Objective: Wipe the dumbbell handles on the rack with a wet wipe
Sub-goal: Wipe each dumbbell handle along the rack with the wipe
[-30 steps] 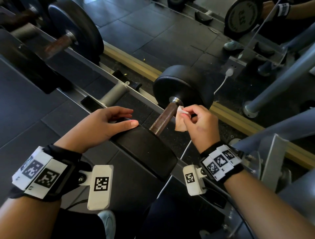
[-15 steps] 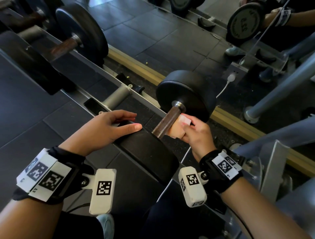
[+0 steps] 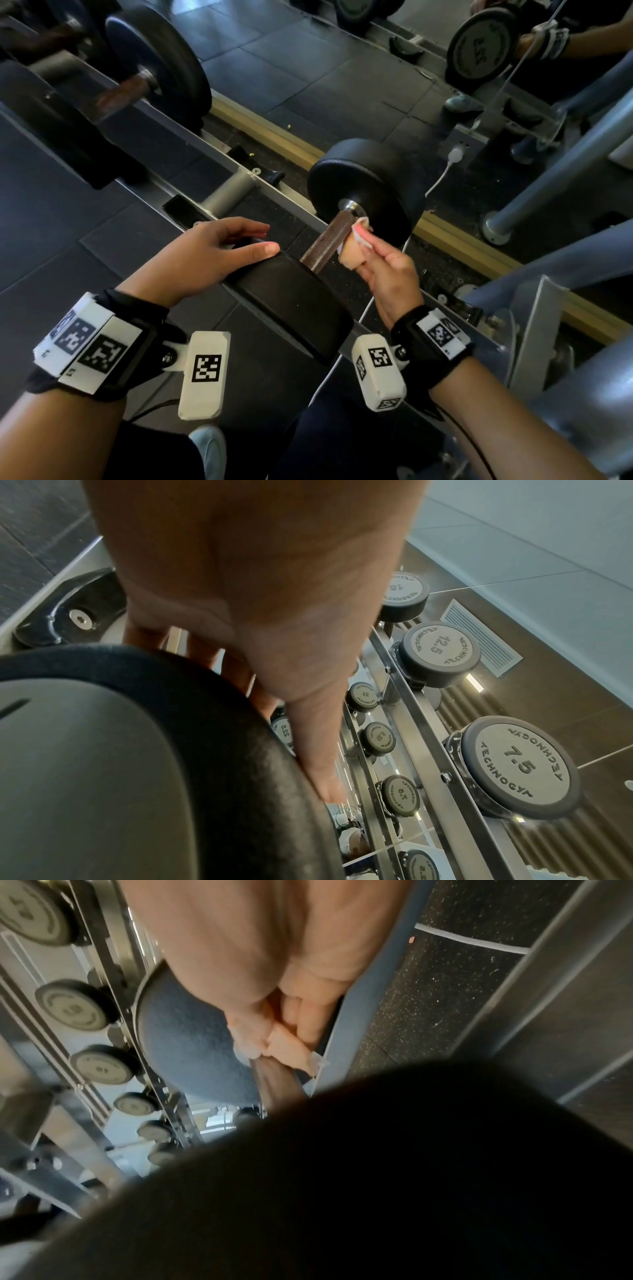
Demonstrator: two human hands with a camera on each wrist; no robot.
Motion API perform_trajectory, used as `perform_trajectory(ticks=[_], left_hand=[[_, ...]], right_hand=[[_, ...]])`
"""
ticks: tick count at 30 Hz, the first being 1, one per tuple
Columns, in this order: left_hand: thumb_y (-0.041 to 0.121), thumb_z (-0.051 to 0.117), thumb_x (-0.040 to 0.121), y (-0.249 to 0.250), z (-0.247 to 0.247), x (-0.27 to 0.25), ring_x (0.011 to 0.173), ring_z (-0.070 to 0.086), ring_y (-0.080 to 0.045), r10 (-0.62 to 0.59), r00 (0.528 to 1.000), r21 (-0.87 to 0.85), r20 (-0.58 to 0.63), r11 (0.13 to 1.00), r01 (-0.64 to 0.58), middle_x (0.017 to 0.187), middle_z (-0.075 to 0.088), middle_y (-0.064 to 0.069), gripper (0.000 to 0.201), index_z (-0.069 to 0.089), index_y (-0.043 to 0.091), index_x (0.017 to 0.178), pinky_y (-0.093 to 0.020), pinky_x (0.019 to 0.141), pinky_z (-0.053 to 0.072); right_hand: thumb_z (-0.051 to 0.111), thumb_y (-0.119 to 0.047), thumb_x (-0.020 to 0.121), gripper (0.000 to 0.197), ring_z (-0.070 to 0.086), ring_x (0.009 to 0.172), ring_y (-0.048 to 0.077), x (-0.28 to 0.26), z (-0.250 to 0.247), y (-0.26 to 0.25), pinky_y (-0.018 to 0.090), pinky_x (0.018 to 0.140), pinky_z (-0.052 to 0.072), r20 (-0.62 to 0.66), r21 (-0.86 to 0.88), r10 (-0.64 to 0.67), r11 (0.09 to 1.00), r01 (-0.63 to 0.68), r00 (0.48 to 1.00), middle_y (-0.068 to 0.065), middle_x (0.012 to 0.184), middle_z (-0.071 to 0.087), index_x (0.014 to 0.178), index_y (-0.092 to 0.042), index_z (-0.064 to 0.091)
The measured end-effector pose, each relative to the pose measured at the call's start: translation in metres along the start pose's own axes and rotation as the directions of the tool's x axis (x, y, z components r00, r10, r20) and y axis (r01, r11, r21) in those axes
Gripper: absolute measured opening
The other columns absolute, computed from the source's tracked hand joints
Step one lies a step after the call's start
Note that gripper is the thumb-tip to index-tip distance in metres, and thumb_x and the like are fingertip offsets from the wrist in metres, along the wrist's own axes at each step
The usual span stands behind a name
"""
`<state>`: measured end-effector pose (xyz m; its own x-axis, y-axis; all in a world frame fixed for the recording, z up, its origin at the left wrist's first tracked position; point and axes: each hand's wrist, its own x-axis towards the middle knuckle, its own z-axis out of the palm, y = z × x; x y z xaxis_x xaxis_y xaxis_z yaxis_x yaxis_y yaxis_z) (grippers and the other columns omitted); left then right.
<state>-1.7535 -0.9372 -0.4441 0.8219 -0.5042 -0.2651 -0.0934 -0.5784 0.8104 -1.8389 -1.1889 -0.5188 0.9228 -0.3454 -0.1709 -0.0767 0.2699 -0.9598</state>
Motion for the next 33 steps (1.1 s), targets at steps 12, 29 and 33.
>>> perform_trajectory(ticks=[12, 29, 33], left_hand=[[0.073, 0.060, 0.063, -0.002, 0.001, 0.000, 0.104, 0.061, 0.006, 0.004, 1.000, -0.032, -0.013, 0.999, -0.005, 0.111, 0.068, 0.025, 0.064, 0.062, 0.044, 0.120, -0.017, 0.086, 0.041], [0.072, 0.061, 0.059, 0.003, 0.000, 0.001, 0.100, 0.060, 0.011, -0.002, 1.000, -0.047, -0.011, 0.999, 0.002, 0.113, 0.066, 0.024, 0.072, 0.060, 0.041, 0.125, -0.014, 0.083, 0.039], [0.072, 0.062, 0.058, 0.003, 0.000, 0.001, 0.103, 0.060, 0.008, -0.008, 1.000, -0.060, -0.010, 0.998, 0.007, 0.113, 0.066, 0.023, 0.073, 0.059, 0.041, 0.125, -0.015, 0.085, 0.040]], right_hand=[[0.055, -0.015, 0.097, 0.031, 0.065, 0.115, 0.013, -0.009, -0.009, 0.000, 0.024, 0.088, 0.056, 0.011, 0.007, 0.063, 0.998, -0.064, 0.998, -0.002, 0.130, 0.065, 0.113, -0.033, 0.074], [0.053, -0.011, 0.098, 0.035, 0.067, 0.111, 0.012, 0.004, -0.004, -0.007, 0.023, 0.084, 0.056, -0.039, -0.018, 0.014, 1.000, -0.015, 0.999, 0.000, 0.129, 0.065, 0.108, -0.036, 0.076], [0.059, -0.022, 0.097, 0.027, 0.068, 0.108, 0.008, -0.014, 0.014, 0.007, 0.020, 0.083, 0.056, 0.018, -0.073, 0.092, 0.993, -0.091, 0.996, -0.002, 0.122, 0.068, 0.109, -0.040, 0.074]])
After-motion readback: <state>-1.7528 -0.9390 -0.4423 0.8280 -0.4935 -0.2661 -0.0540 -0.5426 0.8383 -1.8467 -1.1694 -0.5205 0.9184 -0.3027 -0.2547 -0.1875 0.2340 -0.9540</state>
